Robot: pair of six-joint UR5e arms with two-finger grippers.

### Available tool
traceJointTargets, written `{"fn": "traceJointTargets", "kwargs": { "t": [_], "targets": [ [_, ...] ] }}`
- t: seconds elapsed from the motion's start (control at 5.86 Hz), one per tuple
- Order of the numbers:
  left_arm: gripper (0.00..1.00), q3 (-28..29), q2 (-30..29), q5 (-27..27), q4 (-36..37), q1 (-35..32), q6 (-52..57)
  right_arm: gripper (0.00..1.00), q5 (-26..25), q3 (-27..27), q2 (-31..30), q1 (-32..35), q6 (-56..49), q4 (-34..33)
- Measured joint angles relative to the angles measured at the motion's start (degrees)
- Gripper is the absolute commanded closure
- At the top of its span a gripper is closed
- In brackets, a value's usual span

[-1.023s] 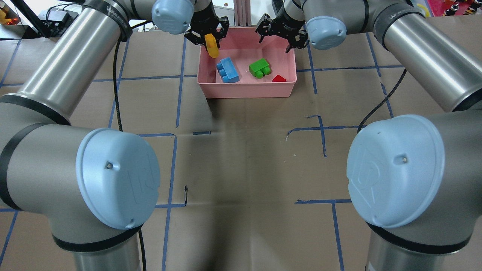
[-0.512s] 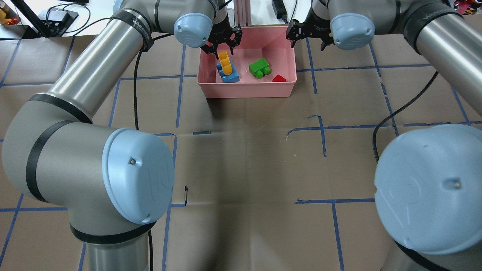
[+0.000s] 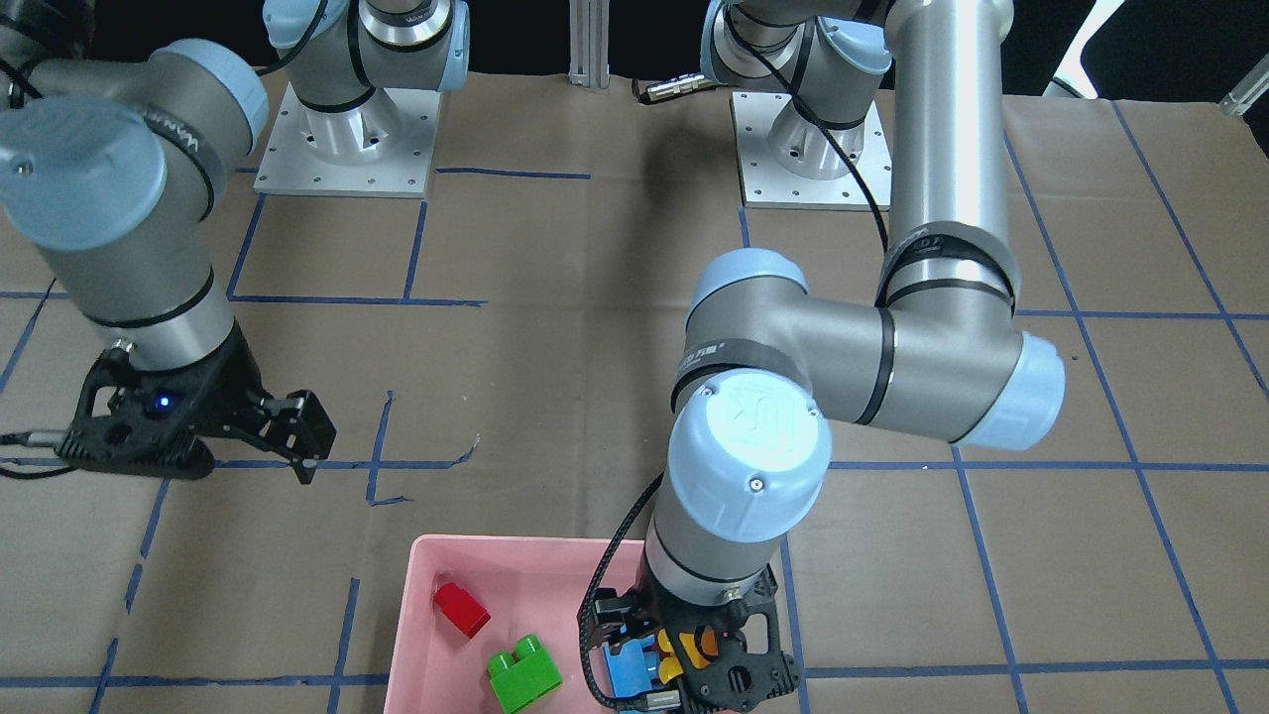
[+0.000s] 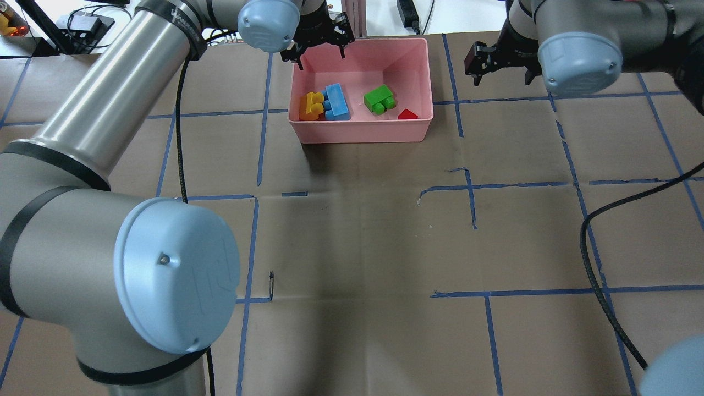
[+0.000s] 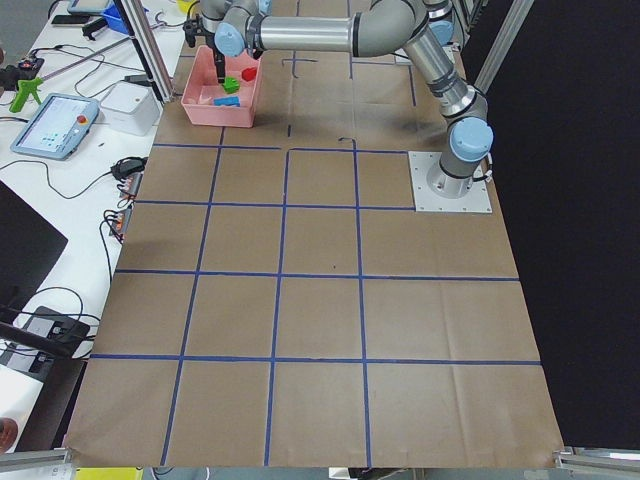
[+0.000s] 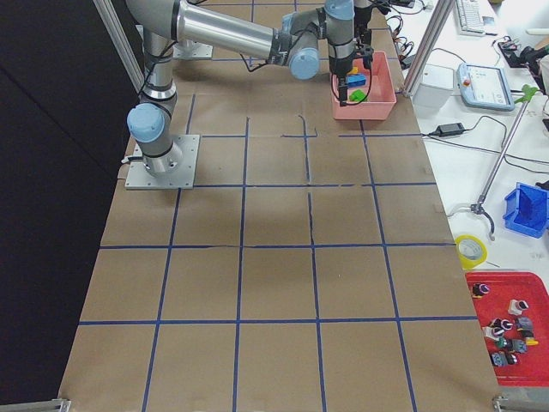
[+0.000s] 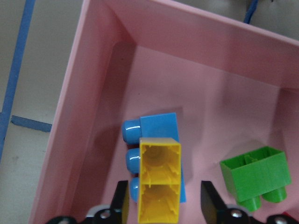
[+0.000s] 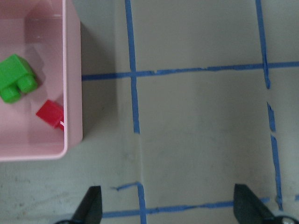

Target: Put all blocks into box

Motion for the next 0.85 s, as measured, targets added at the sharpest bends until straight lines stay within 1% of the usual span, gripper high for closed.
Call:
{"fn": "traceJointTargets", "kwargs": {
  "t": [0.17, 0.34, 0.51, 0.68, 0.85],
  "targets": [
    [0.01, -1.12, 4.16, 0.11, -4.91, 1.83, 4.41, 0.00, -0.36, 3.74, -7.65, 0.53, 0.10, 3.94],
    [0.01, -3.36, 8.08, 0.78, -8.78, 4.39, 9.80, 0.00, -0.30, 4.32, -13.82, 1.81, 0.24, 9.33],
    [0.01, -7.88, 12.81, 3.12, -10.76, 6.90, 16.31, 0.00, -0.27, 1.14, -17.28, 4.17, 0.84, 17.86],
    [0.01, -13.96, 18.13, 5.32, -11.15, 8.53, 20.74, 0.00, -0.25, -2.59, -18.53, 6.53, 2.11, 25.90],
    [0.01, -20.66, 24.01, 5.90, -11.02, 9.33, 22.50, 0.00, -0.17, -4.01, -18.95, 8.06, 3.25, 29.95]
  ]
}}
